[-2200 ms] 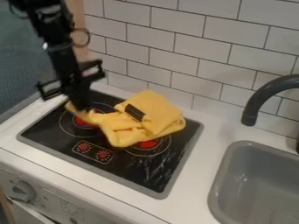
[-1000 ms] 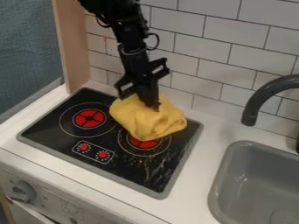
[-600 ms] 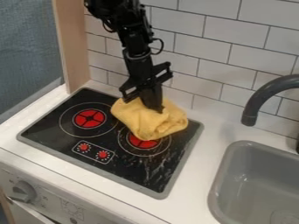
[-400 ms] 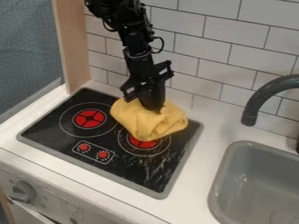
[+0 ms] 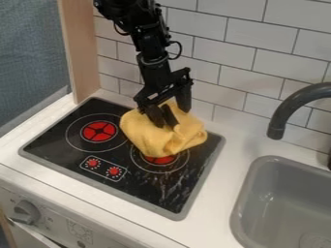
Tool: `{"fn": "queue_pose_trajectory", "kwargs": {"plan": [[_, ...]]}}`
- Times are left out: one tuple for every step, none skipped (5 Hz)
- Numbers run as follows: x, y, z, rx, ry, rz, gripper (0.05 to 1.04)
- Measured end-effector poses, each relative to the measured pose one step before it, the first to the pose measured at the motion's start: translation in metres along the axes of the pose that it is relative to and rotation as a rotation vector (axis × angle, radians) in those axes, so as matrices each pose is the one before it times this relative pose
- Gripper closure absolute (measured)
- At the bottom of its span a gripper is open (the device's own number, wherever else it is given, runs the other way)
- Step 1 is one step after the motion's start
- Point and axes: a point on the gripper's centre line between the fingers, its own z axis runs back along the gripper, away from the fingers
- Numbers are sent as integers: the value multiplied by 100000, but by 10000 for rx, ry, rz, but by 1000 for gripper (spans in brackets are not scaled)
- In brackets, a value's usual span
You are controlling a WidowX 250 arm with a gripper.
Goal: Fold the cloth from bottom left to top right
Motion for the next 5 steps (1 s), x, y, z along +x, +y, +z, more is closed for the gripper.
{"fn": "queue_pose_trajectory", "kwargs": {"plan": [[208,-467,1194,-246,-225,99,77],[34,-393,1256,-331,-6,25,85],[-258,-254,1204,-278,-2,-56,85],[-155,448,1780,-120,-283,-259,85],[457,1740,1115,64,-350,431,85]]}}
